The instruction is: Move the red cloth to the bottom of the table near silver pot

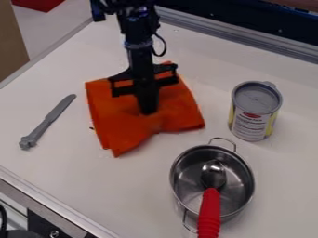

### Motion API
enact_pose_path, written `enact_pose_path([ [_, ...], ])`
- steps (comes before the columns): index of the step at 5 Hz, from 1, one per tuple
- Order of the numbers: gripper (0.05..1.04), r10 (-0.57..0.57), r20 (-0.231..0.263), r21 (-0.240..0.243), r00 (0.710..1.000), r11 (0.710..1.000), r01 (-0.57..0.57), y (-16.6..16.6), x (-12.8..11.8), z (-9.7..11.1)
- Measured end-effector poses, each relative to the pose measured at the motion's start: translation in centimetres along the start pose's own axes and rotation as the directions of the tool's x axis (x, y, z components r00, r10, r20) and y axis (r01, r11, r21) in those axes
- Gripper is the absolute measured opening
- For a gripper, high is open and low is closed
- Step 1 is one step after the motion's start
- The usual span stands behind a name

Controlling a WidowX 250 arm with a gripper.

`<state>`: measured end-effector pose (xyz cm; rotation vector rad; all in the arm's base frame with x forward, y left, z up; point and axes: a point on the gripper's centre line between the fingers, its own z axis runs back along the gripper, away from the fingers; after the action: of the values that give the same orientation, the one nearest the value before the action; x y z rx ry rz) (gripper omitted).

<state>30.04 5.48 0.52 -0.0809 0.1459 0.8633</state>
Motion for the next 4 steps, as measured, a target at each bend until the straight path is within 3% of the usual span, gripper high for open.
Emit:
enact_pose_path([
  [1, 0.052, 0.116, 0.017, -0.046, 0.993, 0.992, -0.116, 0.3, -1.2, -0.1],
  [2, 0.052, 0.251, 0.003, -0.026, 0.968, 0.968, -0.250, 1.1, -2.5, -0.4],
  [3, 0.052, 0.392, -0.019, -0.024, 0.920, 0.920, -0.392, 2.1, -3.2, -0.5],
  [4, 0.052, 0.516, 0.057, -0.071, 0.855, 0.856, -0.512, 3.2, -4.0, -0.6],
])
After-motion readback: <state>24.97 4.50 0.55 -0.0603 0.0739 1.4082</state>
